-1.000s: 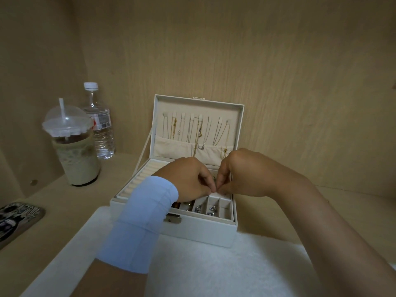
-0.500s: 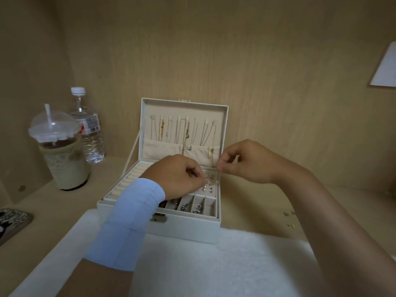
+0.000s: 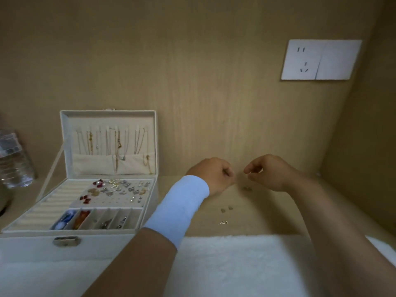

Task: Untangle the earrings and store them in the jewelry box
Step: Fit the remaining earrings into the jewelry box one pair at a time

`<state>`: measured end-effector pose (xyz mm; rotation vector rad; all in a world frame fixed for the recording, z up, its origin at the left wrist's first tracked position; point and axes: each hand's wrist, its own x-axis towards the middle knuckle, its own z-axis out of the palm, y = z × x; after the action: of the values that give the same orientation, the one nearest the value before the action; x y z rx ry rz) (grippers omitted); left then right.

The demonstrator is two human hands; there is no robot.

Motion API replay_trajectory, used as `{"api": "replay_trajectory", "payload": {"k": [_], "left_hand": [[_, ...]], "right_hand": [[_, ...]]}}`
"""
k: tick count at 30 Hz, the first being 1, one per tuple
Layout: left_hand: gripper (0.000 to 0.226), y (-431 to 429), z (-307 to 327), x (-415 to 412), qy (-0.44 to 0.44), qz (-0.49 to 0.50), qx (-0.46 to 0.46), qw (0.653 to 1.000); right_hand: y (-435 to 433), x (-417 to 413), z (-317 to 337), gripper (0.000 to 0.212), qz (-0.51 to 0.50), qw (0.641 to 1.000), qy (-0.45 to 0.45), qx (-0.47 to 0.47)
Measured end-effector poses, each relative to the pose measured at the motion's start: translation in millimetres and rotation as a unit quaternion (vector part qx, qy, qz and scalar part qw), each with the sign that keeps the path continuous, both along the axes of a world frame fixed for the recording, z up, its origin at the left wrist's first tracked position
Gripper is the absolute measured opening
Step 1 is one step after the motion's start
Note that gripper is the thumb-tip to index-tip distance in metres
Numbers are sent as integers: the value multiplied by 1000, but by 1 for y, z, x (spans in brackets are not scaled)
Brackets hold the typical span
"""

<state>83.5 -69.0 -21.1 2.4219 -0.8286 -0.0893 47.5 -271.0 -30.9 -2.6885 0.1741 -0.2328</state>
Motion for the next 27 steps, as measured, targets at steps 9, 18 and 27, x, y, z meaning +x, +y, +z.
{"api": "replay_trajectory", "payload": {"k": [9,18,27], "left_hand": [[29,-65,-36,9,27,29,69,997],[3,-70,-45,20,30,34,39,998],[9,-36,-37,24,12,38,-41,998]], "right_hand": [[-23,6,-34,22,-16,997,38,63],[-21,10,-39,17,-7,996,42,83],[2,8,-27,9,35,977,-12,209]]}}
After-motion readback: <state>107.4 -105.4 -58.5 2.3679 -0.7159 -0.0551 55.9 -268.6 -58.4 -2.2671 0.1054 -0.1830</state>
